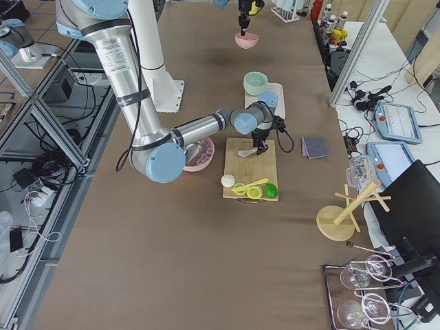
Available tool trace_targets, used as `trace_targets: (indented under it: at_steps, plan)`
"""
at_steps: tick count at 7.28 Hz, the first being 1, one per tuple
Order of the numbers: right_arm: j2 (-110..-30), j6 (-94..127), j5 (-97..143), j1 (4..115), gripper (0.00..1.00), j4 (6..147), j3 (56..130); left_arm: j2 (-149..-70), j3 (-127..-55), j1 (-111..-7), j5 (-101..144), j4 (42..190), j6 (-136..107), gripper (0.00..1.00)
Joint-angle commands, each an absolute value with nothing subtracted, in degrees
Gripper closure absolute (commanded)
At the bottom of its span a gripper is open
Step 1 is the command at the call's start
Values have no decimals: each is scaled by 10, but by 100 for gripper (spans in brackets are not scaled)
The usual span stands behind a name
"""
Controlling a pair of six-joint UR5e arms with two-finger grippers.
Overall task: Stack pink bowl on green and place spoon
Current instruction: 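Carry the pink bowl toward the tray while the right gripper grasps the white spoon, then lower the pink bowl onto the green bowls while the right gripper lifts the spoon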
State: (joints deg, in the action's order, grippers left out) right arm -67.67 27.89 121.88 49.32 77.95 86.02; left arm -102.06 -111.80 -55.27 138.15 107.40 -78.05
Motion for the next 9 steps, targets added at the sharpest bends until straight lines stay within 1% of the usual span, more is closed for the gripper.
trace_targets:
  at_steps: [1,2,3,4,5,6,7,8,9]
  plan:
    - [-675,273,1219,490,100,779,858,-1023,-1116,-553,1383,1074,-780,100]
    - [-675,273,1219,490,100,779,859,-1027,-1115,-552,1383,1074,-780,100]
    - [-671,273,1219,497,100,779,860,-1054,-1105,-553,1389,1070,-783,100]
    - [-658,273,1228,519,100,788,860,-1108,-1079,-553,1392,1047,-791,100]
    - [-652,273,1248,538,100,790,859,-1156,-1044,-552,1392,1026,-791,100]
    - [-648,274,1269,556,100,790,860,-1177,-1015,-550,1390,1029,-790,100]
    - [-640,276,1290,578,100,791,859,-1221,-973,-548,1390,1030,-794,100]
    - [-635,279,1308,594,100,791,859,-1259,-932,-532,1385,1041,-802,100]
    - [-626,280,1316,603,100,793,859,-1273,-900,-505,1348,1085,-809,100]
